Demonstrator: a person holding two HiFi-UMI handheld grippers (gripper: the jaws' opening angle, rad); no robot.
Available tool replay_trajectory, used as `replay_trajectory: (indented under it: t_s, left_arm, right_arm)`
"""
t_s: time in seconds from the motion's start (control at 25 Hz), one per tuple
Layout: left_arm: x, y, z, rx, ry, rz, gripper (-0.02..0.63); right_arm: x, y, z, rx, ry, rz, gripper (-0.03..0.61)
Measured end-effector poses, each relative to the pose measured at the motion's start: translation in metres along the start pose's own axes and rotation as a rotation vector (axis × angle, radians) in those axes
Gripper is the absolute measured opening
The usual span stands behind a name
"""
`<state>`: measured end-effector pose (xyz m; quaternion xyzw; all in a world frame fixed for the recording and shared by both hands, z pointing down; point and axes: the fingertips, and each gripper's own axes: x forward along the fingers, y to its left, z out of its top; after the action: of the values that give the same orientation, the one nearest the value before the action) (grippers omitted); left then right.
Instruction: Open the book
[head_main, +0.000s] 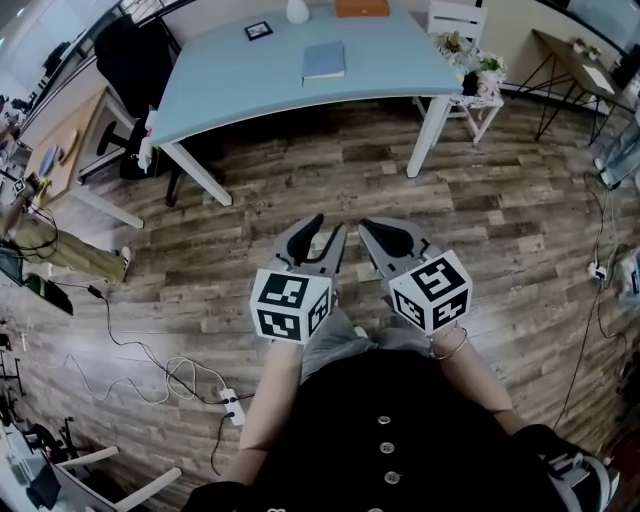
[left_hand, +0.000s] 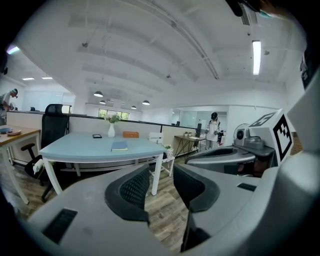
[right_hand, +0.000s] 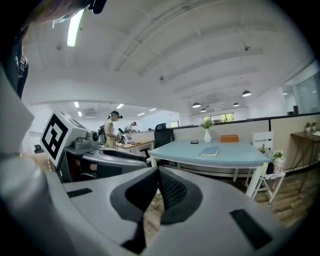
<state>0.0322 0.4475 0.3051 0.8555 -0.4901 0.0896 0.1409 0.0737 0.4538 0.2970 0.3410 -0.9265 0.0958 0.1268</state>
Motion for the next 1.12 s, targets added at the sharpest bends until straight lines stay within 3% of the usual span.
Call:
replay_trajectory:
  t_s: [0.28, 0.76, 1.12]
  left_arm:
    - [0.02, 0.025, -0.001, -0.016, 0.016, 0.008, 0.21]
    - [0.09, 0.097, 0.03, -0.007, 0.018, -0.048, 0.213]
    - [0.147, 0.17, 0.071, -0.001, 0.003, -0.08, 0.213]
  right_arm:
    - [0.019, -0.019, -0.006, 0.026, 0.022, -0.02, 0.002]
    - [0.101, -0.08, 0.01, 0.064, 0.04, -0.065, 0.002]
    - [0.177, -0.125, 0.045, 0.07, 0.042, -0.111, 0.002]
